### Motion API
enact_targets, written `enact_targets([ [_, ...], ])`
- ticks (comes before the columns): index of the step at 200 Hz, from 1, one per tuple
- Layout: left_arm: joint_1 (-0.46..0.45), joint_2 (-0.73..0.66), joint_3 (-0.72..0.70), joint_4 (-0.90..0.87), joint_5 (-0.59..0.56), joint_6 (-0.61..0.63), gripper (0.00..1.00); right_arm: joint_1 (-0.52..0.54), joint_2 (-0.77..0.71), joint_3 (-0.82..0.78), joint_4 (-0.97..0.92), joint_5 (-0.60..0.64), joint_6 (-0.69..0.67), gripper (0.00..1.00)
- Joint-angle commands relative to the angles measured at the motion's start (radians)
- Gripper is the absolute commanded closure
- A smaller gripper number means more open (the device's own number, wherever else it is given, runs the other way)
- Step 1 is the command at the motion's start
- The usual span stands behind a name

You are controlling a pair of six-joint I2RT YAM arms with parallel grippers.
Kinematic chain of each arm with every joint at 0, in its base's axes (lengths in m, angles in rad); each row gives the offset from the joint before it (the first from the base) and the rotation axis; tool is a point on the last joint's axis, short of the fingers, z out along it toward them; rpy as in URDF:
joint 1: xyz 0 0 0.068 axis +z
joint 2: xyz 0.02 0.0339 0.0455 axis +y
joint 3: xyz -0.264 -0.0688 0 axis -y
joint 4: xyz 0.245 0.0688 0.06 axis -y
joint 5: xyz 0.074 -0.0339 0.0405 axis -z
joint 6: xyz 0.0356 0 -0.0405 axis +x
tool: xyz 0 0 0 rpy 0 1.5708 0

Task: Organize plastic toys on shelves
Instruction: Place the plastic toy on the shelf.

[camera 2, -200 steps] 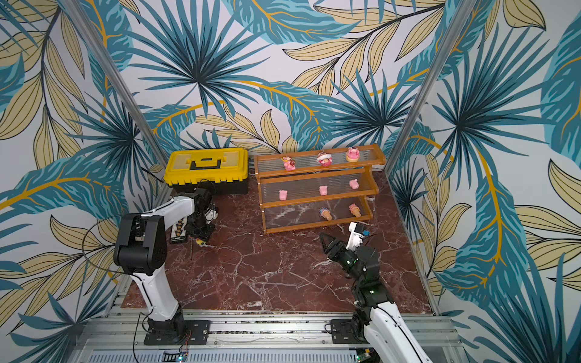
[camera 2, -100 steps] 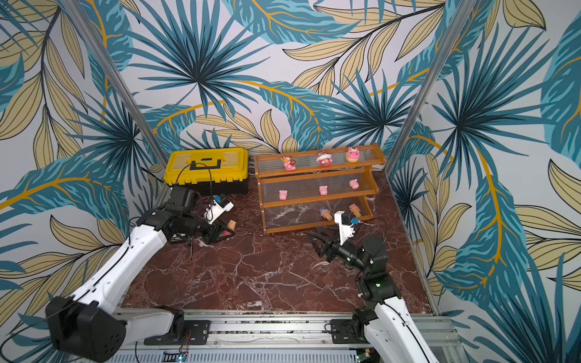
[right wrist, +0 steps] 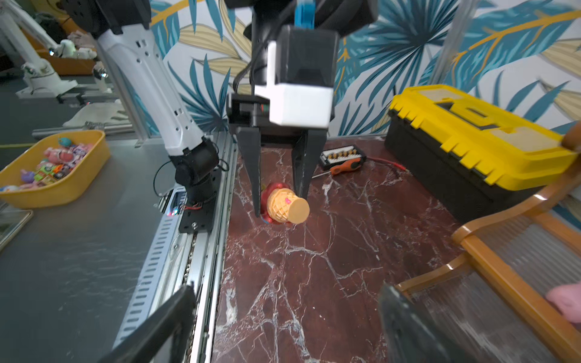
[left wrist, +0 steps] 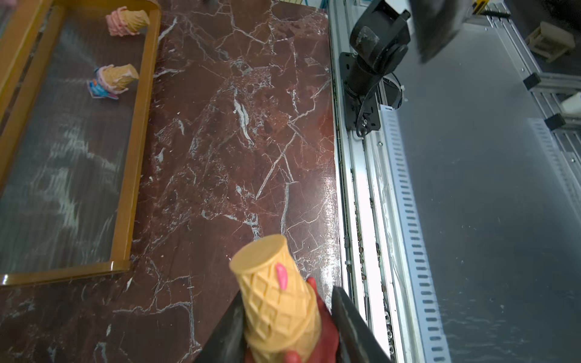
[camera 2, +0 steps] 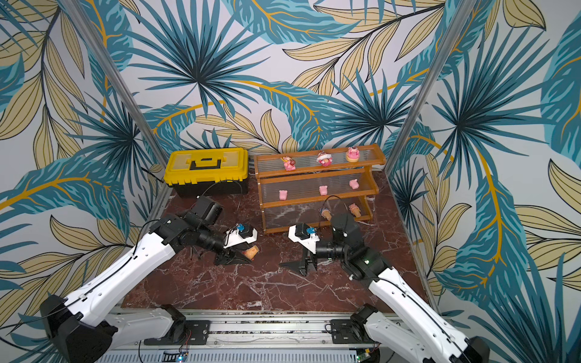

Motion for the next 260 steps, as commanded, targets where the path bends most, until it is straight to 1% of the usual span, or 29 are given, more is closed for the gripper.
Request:
enact_targets([
  [1, -0.051, 0.003, 0.063, -0.008, -0.042, 0.067, 0.74, 0.032, 0.079, 0.035, -0.069, -0.081, -0.051, 0.18],
  [26, -0.098, 0.021, 0.086, 0.007, -0.062, 0.065, 0.74, 0.044, 0.126, 0.029, 0.028, -0.106, 0.020, 0.25],
  [31, -0.105, 0.022, 0.086, 0.010, -0.063, 0.063, 0.74, 0.046, 0.133, 0.029, 0.073, -0.114, 0.033, 0.27],
  [66, -0.131, 0.037, 0.091, 0.021, -0.069, 0.063, 0.74, 0.085, 0.177, 0.036, 0.138, -0.146, 0.099, 0.34],
  [80, -0.135, 0.043, 0.096, 0.022, -0.068, 0.064, 0.74, 0.106, 0.194, 0.044, 0.127, -0.147, 0.098, 0.34],
  [119, -0.139, 0.045, 0.103, 0.022, -0.062, 0.064, 0.74, 0.129, 0.223, 0.059, 0.097, -0.110, 0.088, 0.42],
  [133, -0.139, 0.042, 0.104, 0.021, -0.063, 0.064, 0.74, 0.132, 0.229, 0.069, 0.073, -0.103, 0.072, 0.47],
  [157, -0.139, 0.038, 0.107, 0.019, -0.062, 0.064, 0.74, 0.137, 0.236, 0.081, 0.052, -0.091, 0.055, 0.57],
  [175, -0.140, 0.032, 0.108, 0.021, -0.063, 0.064, 0.74, 0.141, 0.242, 0.082, 0.046, -0.075, 0.044, 0.59],
  [243, -0.140, 0.023, 0.108, 0.012, -0.064, 0.070, 0.74, 0.151, 0.246, 0.084, -0.012, -0.031, 0.019, 0.60],
  [260, -0.140, 0.025, 0.108, 0.013, -0.064, 0.071, 0.74, 0.152, 0.246, 0.088, -0.007, -0.035, 0.019, 0.67],
])
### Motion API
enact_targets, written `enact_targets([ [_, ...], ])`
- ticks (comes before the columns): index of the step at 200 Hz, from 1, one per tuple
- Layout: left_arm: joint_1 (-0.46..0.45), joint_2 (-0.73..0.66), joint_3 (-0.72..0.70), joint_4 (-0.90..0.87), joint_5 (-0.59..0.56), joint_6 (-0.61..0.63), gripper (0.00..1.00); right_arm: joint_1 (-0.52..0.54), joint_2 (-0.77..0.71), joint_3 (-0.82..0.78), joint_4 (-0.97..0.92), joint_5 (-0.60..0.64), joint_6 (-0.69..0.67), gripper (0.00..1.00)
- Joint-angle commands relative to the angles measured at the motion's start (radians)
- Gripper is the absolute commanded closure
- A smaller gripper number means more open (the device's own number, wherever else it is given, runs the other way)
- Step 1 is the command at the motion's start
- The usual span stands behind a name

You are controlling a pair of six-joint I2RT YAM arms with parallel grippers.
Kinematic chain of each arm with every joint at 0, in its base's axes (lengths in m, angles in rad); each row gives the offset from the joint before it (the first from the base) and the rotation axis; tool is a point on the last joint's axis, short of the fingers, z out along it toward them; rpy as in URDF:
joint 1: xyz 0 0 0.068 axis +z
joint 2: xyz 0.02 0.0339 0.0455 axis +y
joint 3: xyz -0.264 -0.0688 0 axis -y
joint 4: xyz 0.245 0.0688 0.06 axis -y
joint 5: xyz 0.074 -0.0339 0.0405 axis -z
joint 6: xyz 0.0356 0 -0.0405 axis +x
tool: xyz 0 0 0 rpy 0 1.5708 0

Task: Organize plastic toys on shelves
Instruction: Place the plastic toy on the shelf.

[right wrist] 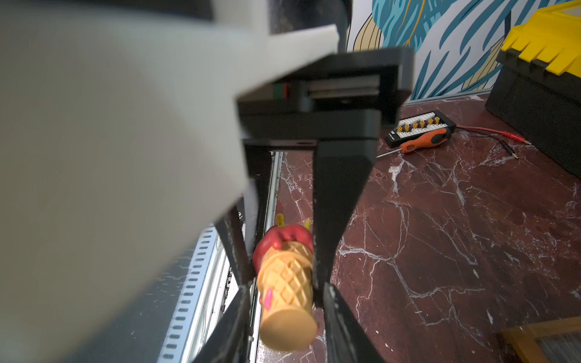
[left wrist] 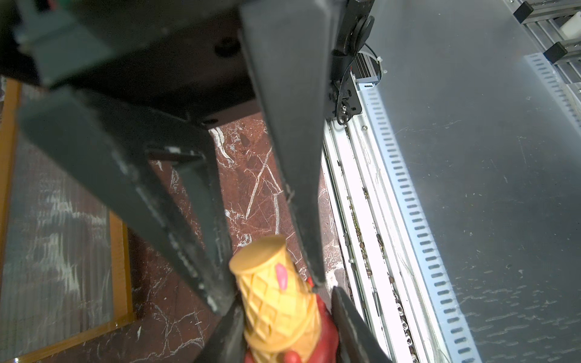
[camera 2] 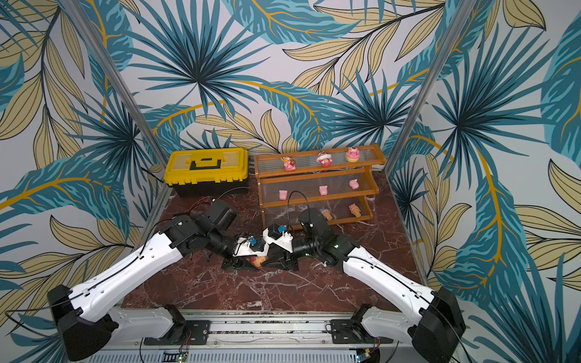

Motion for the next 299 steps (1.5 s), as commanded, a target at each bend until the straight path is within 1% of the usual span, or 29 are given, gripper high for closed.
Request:
enact_targets([
  [1, -0.001, -0.019, 0.048, 0.019, 0.007, 0.005, 0.74, 0.014, 0.005, 0.014, -0.035, 0.000, -0.026, 0.67],
  [27, 0.000, -0.016, 0.051, 0.018, 0.003, 0.005, 0.73, 0.014, 0.002, 0.016, -0.028, -0.002, -0.024, 0.79],
  [37, 0.000, -0.015, 0.052, 0.019, -0.001, 0.002, 0.71, 0.013, -0.001, 0.013, -0.026, -0.004, -0.022, 0.82],
  [44, 0.000, -0.017, 0.051, 0.025, -0.007, -0.006, 0.68, 0.014, -0.003, 0.008, -0.023, -0.002, -0.015, 0.83],
  [48, 0.000, -0.019, 0.052, 0.030, -0.013, -0.014, 0.65, 0.013, -0.006, 0.006, -0.020, -0.001, -0.013, 0.84],
  [61, 0.000, -0.031, 0.047, 0.051, -0.037, -0.049, 0.42, 0.013, -0.020, -0.015, 0.000, 0.014, 0.022, 0.86],
  [68, 0.001, -0.044, 0.041, 0.065, -0.055, -0.070, 0.30, 0.012, -0.034, -0.037, 0.067, 0.030, 0.051, 0.86],
  [74, 0.000, -0.062, 0.034, 0.085, -0.084, -0.100, 0.22, 0.012, -0.049, -0.063, 0.104, 0.050, 0.081, 0.86],
  [85, 0.002, -0.107, 0.005, 0.129, -0.135, -0.153, 0.12, 0.007, -0.087, -0.121, 0.190, 0.106, 0.152, 0.87],
  [95, 0.012, -0.168, -0.044, 0.193, -0.179, -0.207, 0.05, 0.001, -0.119, -0.176, 0.281, 0.176, 0.251, 0.87],
  [107, 0.038, -0.256, -0.127, 0.303, -0.254, -0.325, 0.00, -0.002, -0.150, -0.265, 0.405, 0.271, 0.392, 0.87],
  [118, 0.084, -0.340, -0.203, 0.414, -0.348, -0.485, 0.00, -0.001, -0.171, -0.352, 0.526, 0.380, 0.517, 0.87],
  [126, 0.133, -0.396, -0.256, 0.481, -0.400, -0.629, 0.00, -0.002, -0.181, -0.423, 0.620, 0.479, 0.610, 0.87],
  [141, 0.212, -0.484, -0.360, 0.572, -0.507, -0.900, 0.00, 0.009, -0.191, -0.541, 0.761, 0.709, 0.751, 0.88],
  [153, 0.247, -0.547, -0.460, 0.650, -0.556, -1.084, 0.00, 0.029, -0.188, -0.597, 0.817, 0.900, 0.805, 0.88],
  [160, 0.255, -0.581, -0.518, 0.693, -0.585, -1.179, 0.00, 0.037, -0.176, -0.621, 0.858, 0.986, 0.817, 0.87],
  [175, 0.257, -0.640, -0.630, 0.786, -0.640, -1.317, 0.00, 0.037, -0.120, -0.649, 0.980, 1.121, 0.839, 0.87],
  [187, 0.256, -0.680, -0.690, 0.811, -0.691, -1.400, 0.00, 0.037, -0.043, -0.657, 1.116, 1.180, 0.848, 0.86],
  [201, 0.258, -0.722, -0.733, 0.822, -0.708, -1.442, 0.00, 0.037, 0.072, -0.629, 1.220, 1.198, 0.864, 0.86],
  [206, 0.258, -0.735, -0.741, 0.821, -0.708, -1.443, 0.00, 0.038, 0.113, -0.619, 1.244, 1.206, 0.878, 0.86],
  [209, 0.258, -0.742, -0.744, 0.819, -0.736, -1.443, 0.00, 0.037, 0.139, -0.608, 1.258, 1.210, 0.889, 0.86],
  [215, 0.258, -0.753, -0.746, 0.811, -0.745, -1.440, 0.00, 0.039, 0.191, -0.594, 1.291, 1.224, 0.902, 0.86],
  [231, 0.260, -0.777, -0.740, 0.782, -0.754, -1.426, 0.00, 0.039, 0.320, -0.564, 1.373, 1.301, 0.951, 0.86],
  [251, 0.264, -0.803, -0.735, 0.752, -0.754, -1.417, 0.00, 0.039, 0.443, -0.517, 1.439, 1.388, 0.979, 0.85],
  [264, 0.267, -0.820, -0.737, 0.752, -0.751, -1.419, 0.00, 0.039, 0.514, -0.472, 1.463, 1.392, 0.991, 0.84],
  [267, 0.267, -0.823, -0.737, 0.724, -0.751, -1.420, 0.00, 0.038, 0.532, -0.462, 1.470, 1.392, 0.992, 0.83],
  [278, 0.268, -0.835, -0.737, 0.708, -0.749, -1.420, 0.00, 0.039, 0.597, -0.426, 1.504, 1.383, 0.995, 0.83],
  [299, 0.273, -0.855, -0.737, 0.687, -0.748, -1.416, 0.00, 0.039, 0.687, -0.375, 1.503, 1.389, 1.050, 0.83],
])
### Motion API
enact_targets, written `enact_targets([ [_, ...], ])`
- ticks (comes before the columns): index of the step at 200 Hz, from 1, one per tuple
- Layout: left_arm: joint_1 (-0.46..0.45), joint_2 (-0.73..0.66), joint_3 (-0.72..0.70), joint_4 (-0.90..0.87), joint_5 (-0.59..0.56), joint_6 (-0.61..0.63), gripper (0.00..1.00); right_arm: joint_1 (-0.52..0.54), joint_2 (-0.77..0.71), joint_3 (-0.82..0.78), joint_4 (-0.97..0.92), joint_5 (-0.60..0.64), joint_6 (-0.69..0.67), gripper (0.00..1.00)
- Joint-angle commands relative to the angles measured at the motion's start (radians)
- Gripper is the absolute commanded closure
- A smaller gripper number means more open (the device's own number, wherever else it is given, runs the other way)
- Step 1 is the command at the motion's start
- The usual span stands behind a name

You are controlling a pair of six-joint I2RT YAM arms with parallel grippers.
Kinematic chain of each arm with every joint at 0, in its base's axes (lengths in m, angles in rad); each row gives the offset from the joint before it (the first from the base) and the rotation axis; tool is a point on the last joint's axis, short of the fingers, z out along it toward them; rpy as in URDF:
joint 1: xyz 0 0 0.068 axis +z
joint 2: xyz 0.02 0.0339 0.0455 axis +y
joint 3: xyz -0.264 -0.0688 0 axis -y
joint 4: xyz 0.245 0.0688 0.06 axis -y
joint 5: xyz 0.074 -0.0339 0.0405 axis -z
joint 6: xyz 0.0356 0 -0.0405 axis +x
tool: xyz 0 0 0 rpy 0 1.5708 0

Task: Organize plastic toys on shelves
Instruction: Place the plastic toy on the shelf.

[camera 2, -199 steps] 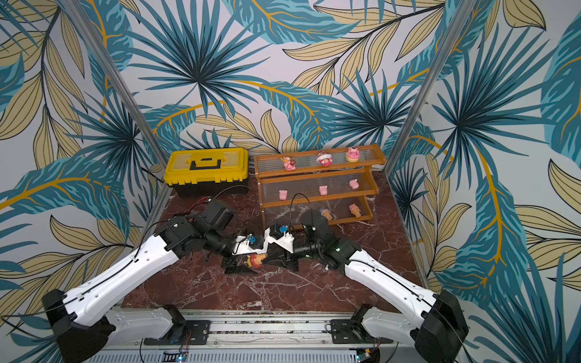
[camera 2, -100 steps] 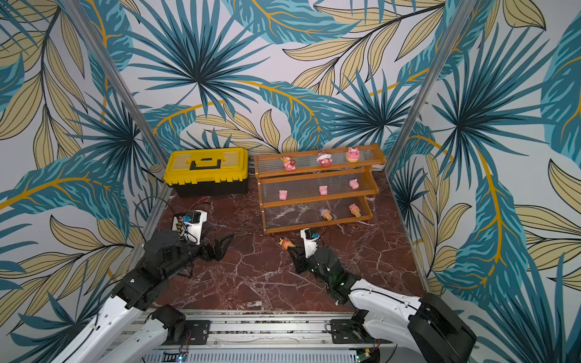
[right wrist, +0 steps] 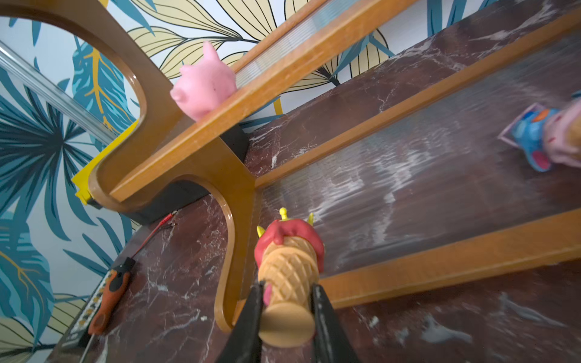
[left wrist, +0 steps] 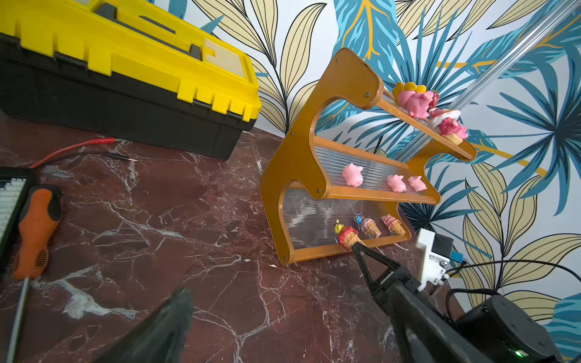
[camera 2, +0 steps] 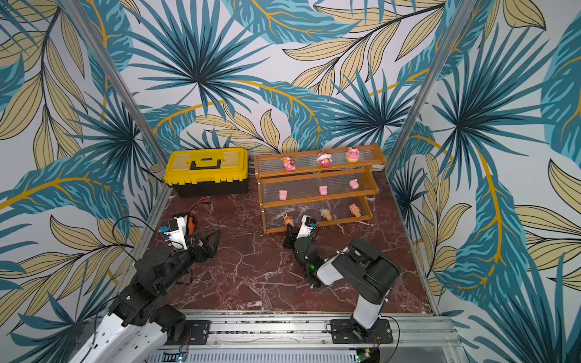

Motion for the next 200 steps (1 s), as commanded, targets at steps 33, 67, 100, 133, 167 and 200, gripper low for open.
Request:
enact_targets([
  [33, 0.020, -0.049, 0.000, -0.062, -0.017, -0.004, 0.00, 0.006, 0.110, 0.099, -0.021, 0.082, 0.125, 0.77],
  [67, 0.029, -0.052, 0.000, -0.065, -0.009, 0.000, 0.00, 0.006, 0.117, 0.139, -0.137, 0.076, 0.147, 0.69],
  [100, 0.038, -0.053, 0.006, -0.068, -0.008, 0.008, 0.00, 0.006, 0.123, 0.115, -0.165, 0.063, 0.192, 0.63],
  [133, 0.039, -0.060, 0.007, -0.068, -0.008, 0.007, 0.00, 0.006, 0.093, 0.080, -0.164, 0.038, 0.180, 0.60],
  [167, 0.040, -0.071, 0.008, -0.068, -0.011, 0.001, 0.00, -0.001, -0.003, 0.033, -0.212, -0.011, 0.126, 0.51],
  [200, 0.040, -0.076, 0.005, -0.059, -0.014, -0.009, 0.00, -0.027, -0.137, -0.043, -0.247, -0.125, 0.084, 0.42],
])
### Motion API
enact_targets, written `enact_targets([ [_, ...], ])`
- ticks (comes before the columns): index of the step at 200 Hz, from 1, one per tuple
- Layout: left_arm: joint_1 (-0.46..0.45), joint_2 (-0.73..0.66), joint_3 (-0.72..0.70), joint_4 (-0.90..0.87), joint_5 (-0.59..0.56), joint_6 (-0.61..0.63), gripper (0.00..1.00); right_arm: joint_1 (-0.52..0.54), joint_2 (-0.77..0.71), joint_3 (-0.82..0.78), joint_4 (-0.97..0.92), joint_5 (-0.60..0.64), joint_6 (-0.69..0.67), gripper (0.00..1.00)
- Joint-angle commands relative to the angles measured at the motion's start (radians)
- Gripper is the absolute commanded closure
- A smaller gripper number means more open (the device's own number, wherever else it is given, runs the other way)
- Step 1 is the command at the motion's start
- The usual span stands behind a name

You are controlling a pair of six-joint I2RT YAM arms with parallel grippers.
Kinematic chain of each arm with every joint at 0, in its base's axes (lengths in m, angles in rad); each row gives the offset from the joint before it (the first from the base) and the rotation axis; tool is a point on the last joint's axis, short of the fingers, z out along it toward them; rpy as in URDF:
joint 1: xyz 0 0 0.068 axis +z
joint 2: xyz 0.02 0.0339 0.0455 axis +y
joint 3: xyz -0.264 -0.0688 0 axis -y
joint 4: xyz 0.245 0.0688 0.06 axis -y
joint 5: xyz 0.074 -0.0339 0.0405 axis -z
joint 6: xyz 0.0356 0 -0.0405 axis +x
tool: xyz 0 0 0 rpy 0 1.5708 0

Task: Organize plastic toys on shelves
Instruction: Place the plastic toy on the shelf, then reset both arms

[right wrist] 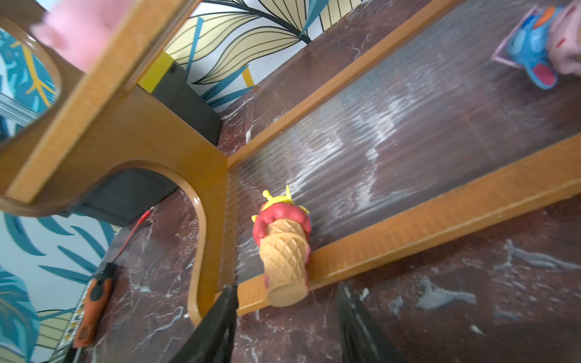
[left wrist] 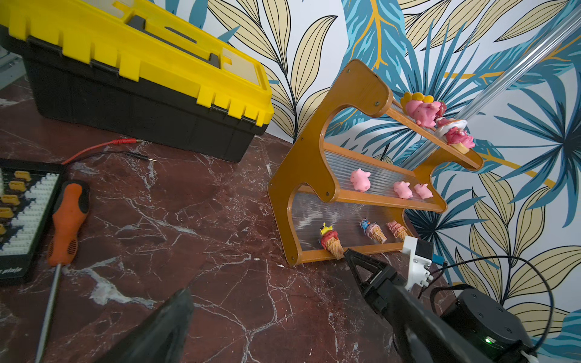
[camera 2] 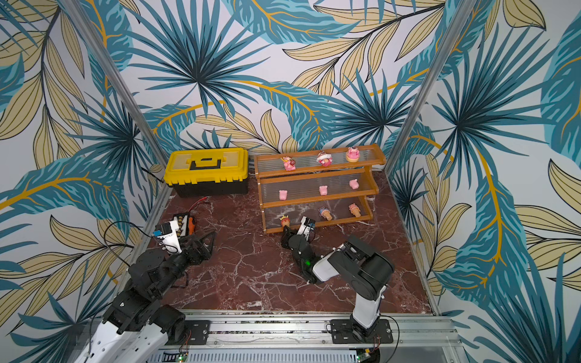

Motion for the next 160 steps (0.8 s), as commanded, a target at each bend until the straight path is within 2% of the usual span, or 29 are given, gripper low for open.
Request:
enact_targets([
  [1, 0.007, -0.011, 0.005, 0.003, -0.008, -0.004, 0.00, -0.022, -0.101, -0.060, -0.049, -0.105, -0.054, 0.42],
  [17, 0.007, -0.011, -0.002, 0.004, -0.004, -0.017, 0.00, -0.060, -0.248, -0.098, -0.158, -0.228, -0.093, 0.40],
  [31, 0.009, -0.007, -0.014, -0.013, -0.019, -0.036, 0.00, -0.098, -0.459, -0.082, -0.491, -0.264, -0.112, 0.33],
  [46, 0.011, 0.014, -0.029, -0.047, -0.062, -0.041, 0.00, -0.112, -0.690, -0.046, -0.853, -0.205, -0.235, 0.16],
  [53, 0.017, 0.035, -0.028, -0.069, -0.097, -0.031, 0.00, -0.118, -0.793, -0.023, -1.005, -0.146, -0.281, 0.02],
  [67, 0.058, 0.104, -0.018, -0.105, -0.153, 0.000, 0.00, -0.176, -0.947, 0.028, -1.259, -0.051, -0.345, 0.01],
  [81, 0.149, 0.182, -0.011, -0.086, -0.149, 0.051, 0.00, -0.257, -1.026, 0.066, -1.369, 0.043, -0.413, 0.01],
  [93, 0.247, 0.262, -0.010, -0.041, -0.128, 0.081, 0.00, -0.335, -1.041, 0.068, -1.344, 0.068, -0.483, 0.01],
  [109, 0.367, 0.377, -0.019, 0.067, -0.101, 0.159, 0.00, -0.457, -0.976, 0.042, -1.221, 0.018, -0.544, 0.01],
  [125, 0.431, 0.487, -0.024, 0.192, -0.132, 0.281, 0.00, -0.534, -0.884, -0.036, -0.967, -0.008, -0.589, 0.01],
  [139, 0.458, 0.588, -0.050, 0.325, -0.165, 0.407, 0.00, -0.553, -0.801, -0.159, -0.639, -0.007, -0.674, 0.01],
  [155, 0.507, 0.716, -0.094, 0.490, -0.087, 0.470, 0.00, -0.588, -0.638, -0.213, -0.410, -0.018, -0.678, 0.01],
  [160, 0.525, 0.751, -0.108, 0.543, -0.060, 0.463, 0.00, -0.591, -0.611, -0.189, -0.428, -0.020, -0.681, 0.01],
])
